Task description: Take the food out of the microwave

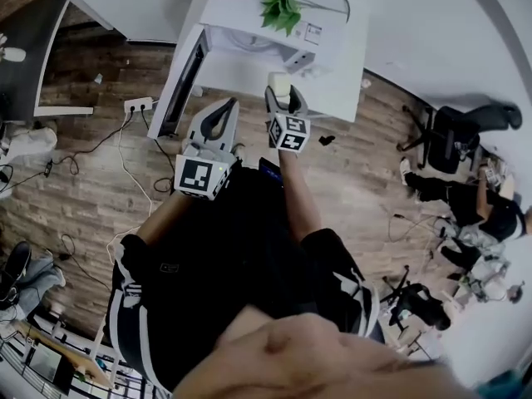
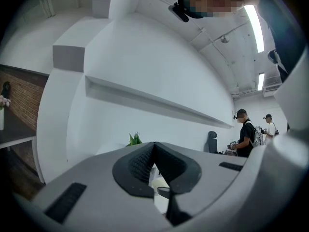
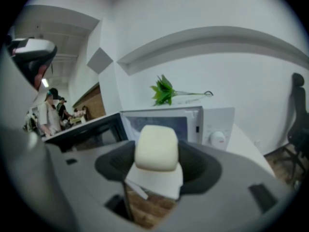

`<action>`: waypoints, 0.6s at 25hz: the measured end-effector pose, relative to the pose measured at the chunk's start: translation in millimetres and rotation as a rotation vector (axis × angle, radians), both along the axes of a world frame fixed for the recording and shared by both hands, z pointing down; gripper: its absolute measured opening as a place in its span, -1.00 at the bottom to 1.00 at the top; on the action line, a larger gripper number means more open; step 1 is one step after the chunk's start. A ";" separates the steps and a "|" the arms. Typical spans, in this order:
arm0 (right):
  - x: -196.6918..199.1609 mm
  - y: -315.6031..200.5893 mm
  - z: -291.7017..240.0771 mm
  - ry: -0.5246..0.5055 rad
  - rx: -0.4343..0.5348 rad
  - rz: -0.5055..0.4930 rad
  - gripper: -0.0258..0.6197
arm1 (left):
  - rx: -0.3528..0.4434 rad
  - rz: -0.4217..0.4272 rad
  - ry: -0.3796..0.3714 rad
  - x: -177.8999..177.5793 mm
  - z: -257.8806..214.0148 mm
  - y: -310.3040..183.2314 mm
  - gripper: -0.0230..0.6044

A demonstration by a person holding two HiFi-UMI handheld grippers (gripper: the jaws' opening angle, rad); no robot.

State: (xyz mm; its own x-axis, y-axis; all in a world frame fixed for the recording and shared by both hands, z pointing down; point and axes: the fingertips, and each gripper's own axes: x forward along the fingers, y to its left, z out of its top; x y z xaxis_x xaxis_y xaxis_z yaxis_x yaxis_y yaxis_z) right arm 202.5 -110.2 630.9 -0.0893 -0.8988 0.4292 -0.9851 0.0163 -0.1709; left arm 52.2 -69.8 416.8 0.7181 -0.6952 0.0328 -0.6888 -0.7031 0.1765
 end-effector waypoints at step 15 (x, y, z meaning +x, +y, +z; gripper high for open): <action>-18.8 42.5 -59.5 -0.040 0.084 0.090 -0.01 | -0.004 0.073 -0.008 -16.0 16.8 -14.4 -0.83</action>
State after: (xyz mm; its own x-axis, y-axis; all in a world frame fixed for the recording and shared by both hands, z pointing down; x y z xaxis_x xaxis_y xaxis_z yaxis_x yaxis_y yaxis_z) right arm 183.6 -67.8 571.5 -0.0221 -0.9366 0.3496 -0.9757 -0.0560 -0.2117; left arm 36.1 -84.2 433.6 0.7669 -0.6405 0.0411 -0.6367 -0.7511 0.1744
